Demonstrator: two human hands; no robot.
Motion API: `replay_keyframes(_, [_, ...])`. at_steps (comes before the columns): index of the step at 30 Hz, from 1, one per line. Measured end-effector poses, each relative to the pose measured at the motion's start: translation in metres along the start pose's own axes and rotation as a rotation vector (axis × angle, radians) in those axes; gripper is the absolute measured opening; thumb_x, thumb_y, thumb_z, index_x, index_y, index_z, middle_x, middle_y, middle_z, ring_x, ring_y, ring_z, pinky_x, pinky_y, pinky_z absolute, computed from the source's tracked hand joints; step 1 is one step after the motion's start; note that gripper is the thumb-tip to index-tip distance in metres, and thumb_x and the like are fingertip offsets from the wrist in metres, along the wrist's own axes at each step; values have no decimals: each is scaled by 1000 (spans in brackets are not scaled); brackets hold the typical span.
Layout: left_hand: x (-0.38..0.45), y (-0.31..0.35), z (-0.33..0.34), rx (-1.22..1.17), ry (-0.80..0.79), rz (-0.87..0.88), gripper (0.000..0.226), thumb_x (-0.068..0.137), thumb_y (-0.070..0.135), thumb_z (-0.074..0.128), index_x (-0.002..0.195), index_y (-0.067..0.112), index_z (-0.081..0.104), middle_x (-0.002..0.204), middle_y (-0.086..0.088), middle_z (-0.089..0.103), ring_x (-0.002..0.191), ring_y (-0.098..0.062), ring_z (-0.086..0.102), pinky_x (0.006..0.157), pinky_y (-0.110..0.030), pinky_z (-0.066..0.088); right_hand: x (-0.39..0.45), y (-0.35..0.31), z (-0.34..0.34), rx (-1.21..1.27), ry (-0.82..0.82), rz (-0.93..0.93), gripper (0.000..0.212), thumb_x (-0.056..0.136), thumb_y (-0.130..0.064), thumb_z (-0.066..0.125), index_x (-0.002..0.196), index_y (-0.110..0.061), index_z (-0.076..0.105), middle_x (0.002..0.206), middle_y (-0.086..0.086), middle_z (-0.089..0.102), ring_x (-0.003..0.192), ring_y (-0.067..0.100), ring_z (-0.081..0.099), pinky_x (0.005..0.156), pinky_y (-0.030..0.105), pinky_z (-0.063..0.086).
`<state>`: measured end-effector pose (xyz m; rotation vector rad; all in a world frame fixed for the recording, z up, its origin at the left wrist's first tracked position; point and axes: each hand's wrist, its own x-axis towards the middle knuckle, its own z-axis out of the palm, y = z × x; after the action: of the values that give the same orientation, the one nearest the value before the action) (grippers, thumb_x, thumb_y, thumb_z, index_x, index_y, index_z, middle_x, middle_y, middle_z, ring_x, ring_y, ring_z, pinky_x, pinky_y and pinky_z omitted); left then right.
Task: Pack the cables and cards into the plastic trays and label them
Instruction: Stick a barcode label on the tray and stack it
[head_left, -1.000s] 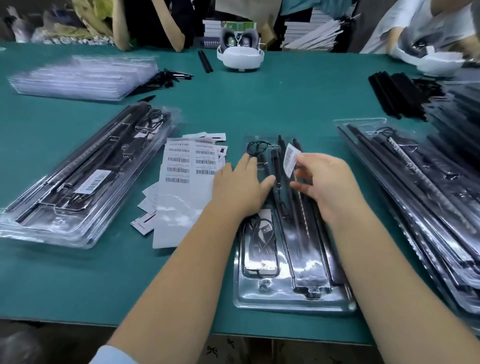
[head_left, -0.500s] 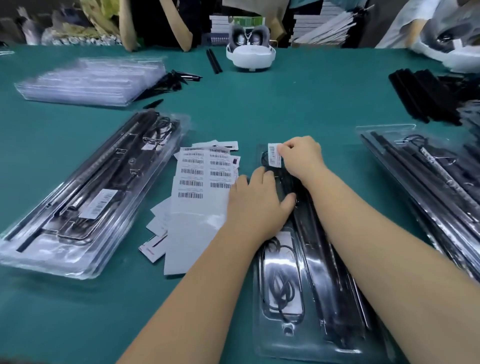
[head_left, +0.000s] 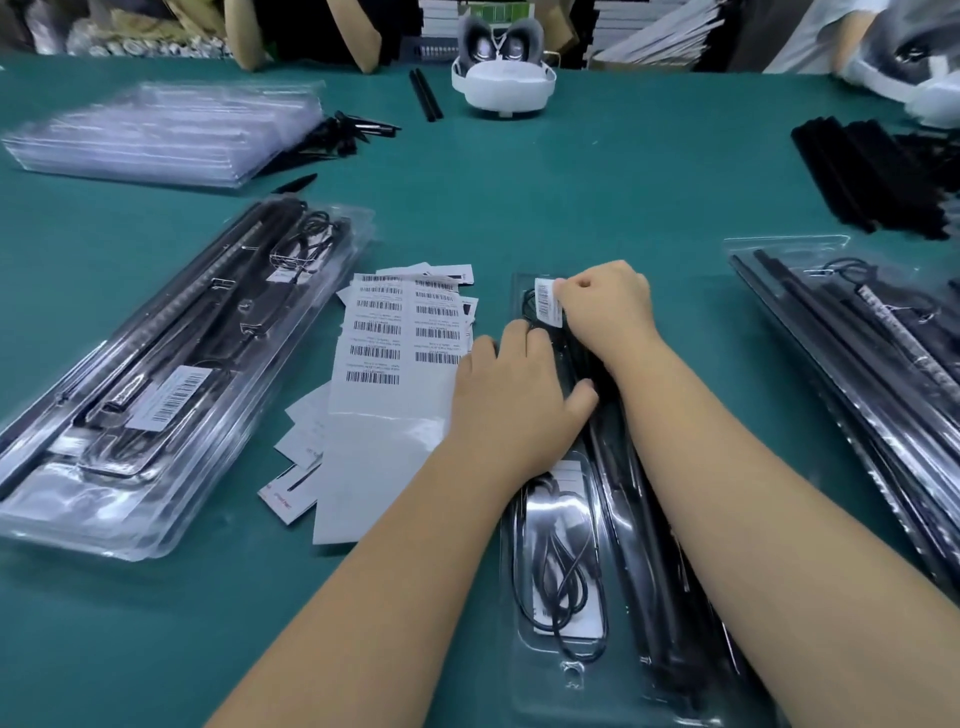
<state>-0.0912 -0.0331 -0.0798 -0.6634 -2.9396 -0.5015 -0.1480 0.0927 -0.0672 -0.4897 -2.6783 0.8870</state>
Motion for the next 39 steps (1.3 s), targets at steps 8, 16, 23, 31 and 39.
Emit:
replay_keyframes(8, [0, -1, 3, 7, -2, 2, 69, 92, 51, 39, 148, 15, 21, 144, -4, 33, 119, -30, 35, 99, -39, 29, -3, -3, 1, -145, 2, -47, 44, 89, -20, 45, 46, -18, 36, 63, 9, 37, 80, 27, 32, 82, 34, 34])
replay_keyframes(16, [2, -4, 3, 48, -54, 30, 64, 95, 52, 31, 149, 18, 22, 156, 2, 16, 126, -30, 24, 103, -41, 25, 16, -1, -1, -120, -67, 124, 66, 76, -51, 73, 117, -4, 52, 110, 9, 48, 111, 29, 50, 83, 34, 41])
replay_keyframes(23, [-1, -1, 2, 53, -23, 45, 61, 95, 49, 34, 145, 14, 27, 151, -2, 25, 122, -28, 28, 99, -40, 27, 33, 0, -8, -296, -157, 99, 50, 81, -57, 63, 67, -13, 44, 63, 2, 42, 66, 26, 45, 47, 28, 26])
replay_keyframes(31, [0, 1, 3, 18, -23, -67, 66, 91, 54, 38, 134, 3, 32, 129, -12, 41, 117, -28, 32, 99, -36, 27, 27, 9, -8, -244, -244, -77, 54, 68, -72, 65, 87, -24, 49, 104, -1, 46, 87, 19, 51, 65, 32, 38])
replay_keyframes(39, [2, 1, 2, 39, -55, -54, 68, 92, 53, 35, 137, 2, 31, 130, -13, 42, 119, -30, 33, 102, -37, 26, 17, 24, -13, -143, -339, -260, 52, 73, -59, 68, 117, -34, 56, 110, -4, 39, 116, 19, 42, 93, 30, 33])
